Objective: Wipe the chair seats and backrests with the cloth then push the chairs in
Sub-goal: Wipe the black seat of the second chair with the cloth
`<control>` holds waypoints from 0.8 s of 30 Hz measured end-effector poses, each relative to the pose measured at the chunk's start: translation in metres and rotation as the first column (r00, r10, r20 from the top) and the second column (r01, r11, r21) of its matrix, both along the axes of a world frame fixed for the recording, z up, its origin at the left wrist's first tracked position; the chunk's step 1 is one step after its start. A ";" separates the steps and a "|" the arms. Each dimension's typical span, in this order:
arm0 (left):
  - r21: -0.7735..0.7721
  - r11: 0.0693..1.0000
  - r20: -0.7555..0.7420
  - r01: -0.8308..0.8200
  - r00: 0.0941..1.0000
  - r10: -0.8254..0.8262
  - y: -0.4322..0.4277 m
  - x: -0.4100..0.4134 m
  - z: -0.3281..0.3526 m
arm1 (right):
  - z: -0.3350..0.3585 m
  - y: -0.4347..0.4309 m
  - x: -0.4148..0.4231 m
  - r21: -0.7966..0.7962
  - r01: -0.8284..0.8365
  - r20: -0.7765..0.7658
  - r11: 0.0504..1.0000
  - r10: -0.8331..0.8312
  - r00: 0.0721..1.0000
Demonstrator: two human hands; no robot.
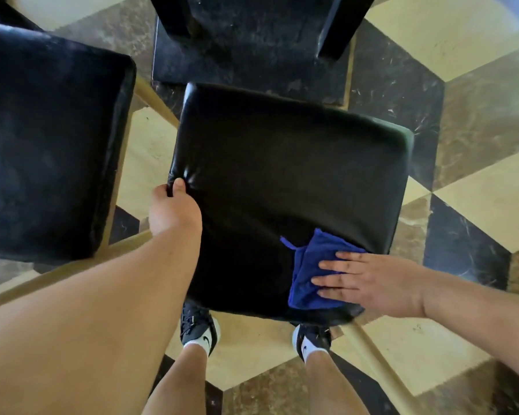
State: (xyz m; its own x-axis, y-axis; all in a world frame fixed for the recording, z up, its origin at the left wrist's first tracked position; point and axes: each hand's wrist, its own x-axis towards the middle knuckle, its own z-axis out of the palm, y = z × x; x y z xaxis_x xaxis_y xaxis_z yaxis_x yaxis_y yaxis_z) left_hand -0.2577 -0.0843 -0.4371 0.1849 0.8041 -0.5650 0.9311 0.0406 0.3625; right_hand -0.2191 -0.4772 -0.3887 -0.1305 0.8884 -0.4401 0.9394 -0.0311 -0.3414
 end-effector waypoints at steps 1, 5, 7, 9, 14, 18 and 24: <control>0.024 1.000 -0.013 0.009 1.000 -0.009 -0.004 -0.001 -0.001 | 0.000 -0.010 0.004 -0.003 0.040 0.021 0.999 -0.040 0.999; 0.105 0.991 -0.073 0.079 0.995 -0.072 -0.010 -0.003 -0.008 | -0.007 -0.004 -0.001 0.002 0.323 0.079 0.946 -0.323 0.943; 0.123 0.989 -0.076 0.086 0.994 -0.077 -0.009 -0.003 -0.011 | -0.017 0.027 0.010 0.056 0.503 0.096 0.863 -0.506 0.857; 0.111 0.991 -0.064 0.078 0.995 -0.071 -0.009 -0.003 -0.010 | -0.024 0.078 0.032 0.114 0.682 0.090 0.722 -0.691 0.717; 0.017 0.991 -0.052 0.129 0.990 -0.128 -0.006 -0.003 -0.001 | -0.025 0.184 0.010 0.122 0.807 0.050 0.577 -0.816 0.576; -0.064 0.957 -0.200 0.283 0.936 -0.290 0.008 0.012 0.019 | -0.001 0.140 -0.055 0.004 0.563 -0.072 0.826 -0.561 0.825; -0.271 0.885 -0.243 0.378 0.863 -0.443 0.024 0.038 0.078 | 0.053 0.144 -0.025 0.031 0.854 -0.102 0.519 -0.848 0.520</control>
